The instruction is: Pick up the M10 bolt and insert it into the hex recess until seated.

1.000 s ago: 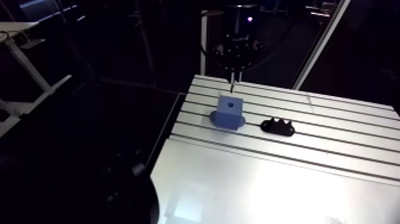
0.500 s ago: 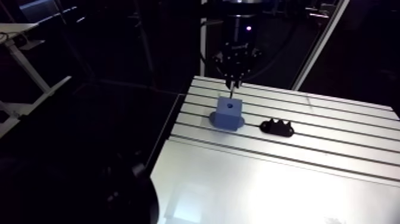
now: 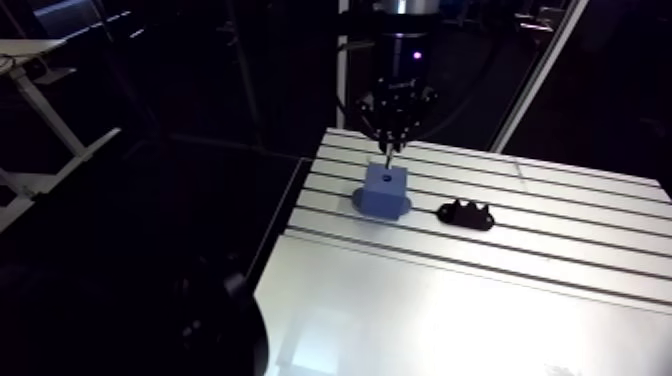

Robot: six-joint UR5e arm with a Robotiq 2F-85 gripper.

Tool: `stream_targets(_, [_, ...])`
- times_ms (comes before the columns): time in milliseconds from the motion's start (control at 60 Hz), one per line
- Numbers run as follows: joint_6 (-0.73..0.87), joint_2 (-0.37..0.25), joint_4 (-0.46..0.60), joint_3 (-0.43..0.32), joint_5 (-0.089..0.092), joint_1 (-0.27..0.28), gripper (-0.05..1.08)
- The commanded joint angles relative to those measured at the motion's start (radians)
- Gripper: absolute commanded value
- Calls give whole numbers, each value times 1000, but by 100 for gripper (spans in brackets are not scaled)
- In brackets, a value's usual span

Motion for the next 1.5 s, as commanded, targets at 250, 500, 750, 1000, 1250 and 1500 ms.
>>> stream_targets(250, [1, -1, -6, 11, 0, 2, 97])
stream_targets(500, [1, 1, -16, 25, 0, 1, 96])
stream_targets(750, [1, 5, -18, 28, -1, 2, 97])
stream_targets(1000, [1, 5, -20, 28, -3, 1, 97])
stream_targets(1250, [1, 8, -20, 27, -3, 2, 97])
stream_targets(1500, [-1, 9, -50, 27, 2, 2, 97])
